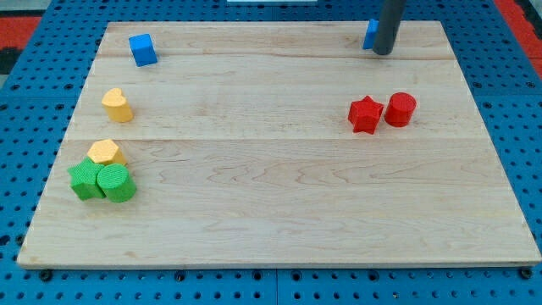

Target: Push the blue cube parallel to the blue triangle

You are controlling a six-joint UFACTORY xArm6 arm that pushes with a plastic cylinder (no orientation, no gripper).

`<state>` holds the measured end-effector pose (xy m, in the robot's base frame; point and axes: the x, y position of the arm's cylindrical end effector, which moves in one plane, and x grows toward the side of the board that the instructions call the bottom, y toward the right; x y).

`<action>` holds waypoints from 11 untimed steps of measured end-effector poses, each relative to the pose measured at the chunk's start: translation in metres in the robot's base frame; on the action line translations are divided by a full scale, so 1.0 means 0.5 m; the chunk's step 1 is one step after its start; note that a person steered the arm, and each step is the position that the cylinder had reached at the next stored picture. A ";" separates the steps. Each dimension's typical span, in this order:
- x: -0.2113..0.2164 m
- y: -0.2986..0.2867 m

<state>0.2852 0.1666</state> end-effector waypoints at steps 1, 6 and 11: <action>0.016 -0.256; 0.041 -0.697; -0.068 -0.466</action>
